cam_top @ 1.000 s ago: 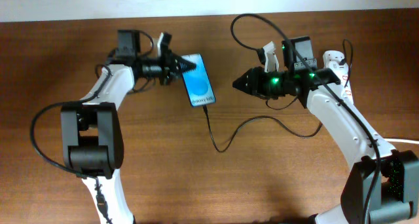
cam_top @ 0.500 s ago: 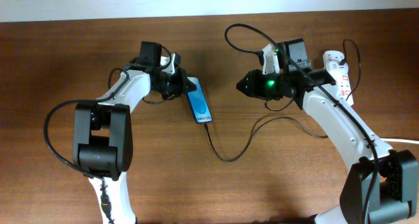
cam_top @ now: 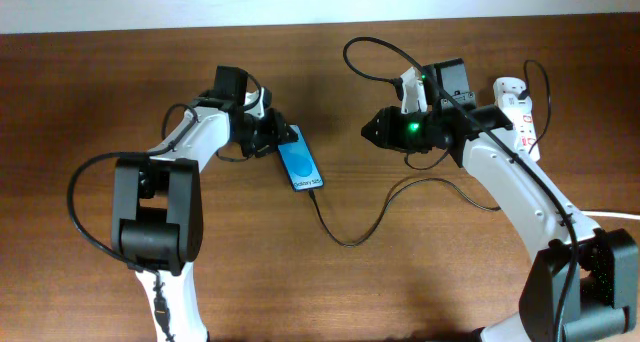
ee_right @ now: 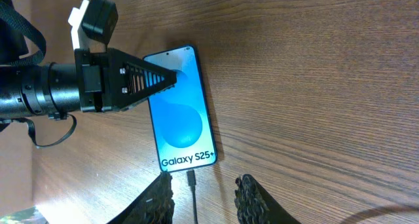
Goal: Plug charger to phone and switch on socket
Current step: 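Lower the plugged phone onto the table with the left gripper and release, then move the right gripper to the power strip's orange switch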
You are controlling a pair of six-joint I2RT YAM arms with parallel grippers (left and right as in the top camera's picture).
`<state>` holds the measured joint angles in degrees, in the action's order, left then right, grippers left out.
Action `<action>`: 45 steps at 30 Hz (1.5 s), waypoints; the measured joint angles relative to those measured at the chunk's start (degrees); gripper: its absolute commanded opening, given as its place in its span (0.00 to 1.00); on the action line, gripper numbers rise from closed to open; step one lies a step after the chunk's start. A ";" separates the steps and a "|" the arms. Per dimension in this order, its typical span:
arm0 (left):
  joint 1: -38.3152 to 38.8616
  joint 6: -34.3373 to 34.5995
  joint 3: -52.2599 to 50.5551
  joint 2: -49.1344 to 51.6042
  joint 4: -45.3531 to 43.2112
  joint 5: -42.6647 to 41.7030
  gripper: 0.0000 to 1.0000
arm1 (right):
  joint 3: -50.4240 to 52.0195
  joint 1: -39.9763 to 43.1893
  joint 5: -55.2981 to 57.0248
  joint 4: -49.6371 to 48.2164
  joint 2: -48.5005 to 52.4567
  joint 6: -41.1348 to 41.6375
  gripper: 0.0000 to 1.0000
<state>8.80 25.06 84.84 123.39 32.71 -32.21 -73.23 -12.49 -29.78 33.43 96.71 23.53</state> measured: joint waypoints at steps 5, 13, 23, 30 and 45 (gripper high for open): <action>0.00 -0.02 0.02 0.00 1.44 4.61 0.55 | 0.00 0.00 0.00 0.11 0.02 0.00 0.35; -2.01 -2.99 2.45 -0.35 4.44 12.98 0.61 | -1.33 0.44 1.70 6.64 -2.62 -4.07 0.35; -5.60 -13.11 7.50 -20.65 7.80 15.15 0.99 | -16.61 33.14 2.54 27.04 -11.17 -7.72 0.28; -5.60 -13.33 7.50 -20.55 9.94 15.32 0.99 | -17.00 55.21 -1.60 20.35 -9.38 -9.18 0.52; -5.60 -13.33 7.50 -20.55 9.94 15.32 0.99 | -17.09 45.83 9.49 -0.66 18.56 -13.51 0.53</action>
<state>3.20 11.73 92.33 102.85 42.65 -16.88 -90.32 33.34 -20.29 32.77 115.26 10.02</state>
